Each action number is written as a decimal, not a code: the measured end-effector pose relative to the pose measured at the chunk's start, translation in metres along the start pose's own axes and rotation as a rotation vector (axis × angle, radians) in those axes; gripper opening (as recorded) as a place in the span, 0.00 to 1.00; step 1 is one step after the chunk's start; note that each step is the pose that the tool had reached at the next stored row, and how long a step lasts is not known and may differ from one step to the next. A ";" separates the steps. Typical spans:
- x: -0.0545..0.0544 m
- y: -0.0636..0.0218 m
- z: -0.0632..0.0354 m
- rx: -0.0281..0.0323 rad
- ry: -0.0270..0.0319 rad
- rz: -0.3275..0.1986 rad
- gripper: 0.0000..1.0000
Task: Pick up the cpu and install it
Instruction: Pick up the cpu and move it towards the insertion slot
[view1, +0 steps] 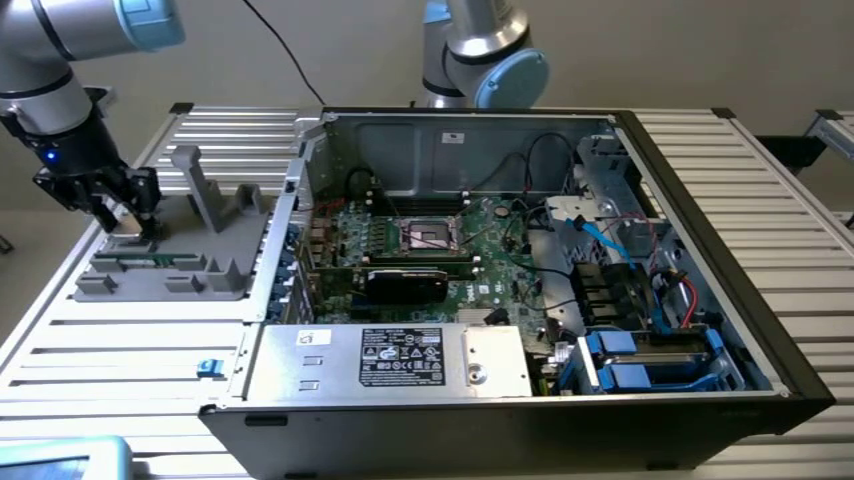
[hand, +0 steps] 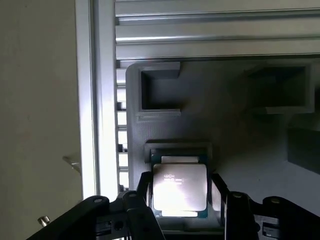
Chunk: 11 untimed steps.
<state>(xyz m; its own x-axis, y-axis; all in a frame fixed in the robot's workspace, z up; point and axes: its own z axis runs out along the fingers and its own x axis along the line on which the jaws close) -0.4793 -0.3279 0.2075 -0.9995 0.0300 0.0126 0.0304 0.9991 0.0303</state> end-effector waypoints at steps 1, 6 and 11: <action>0.000 0.0001 -0.0048 0.0001 0.0002 0.000 0.56; 0.000 0.0008 -0.0272 0.0001 0.0001 0.000 0.56; 0.001 0.0015 -0.0500 0.0008 0.0001 0.000 0.56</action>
<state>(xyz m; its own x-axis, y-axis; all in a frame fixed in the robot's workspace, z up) -0.4792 -0.3280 0.2575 -0.9995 0.0300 0.0127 0.0303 0.9991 0.0295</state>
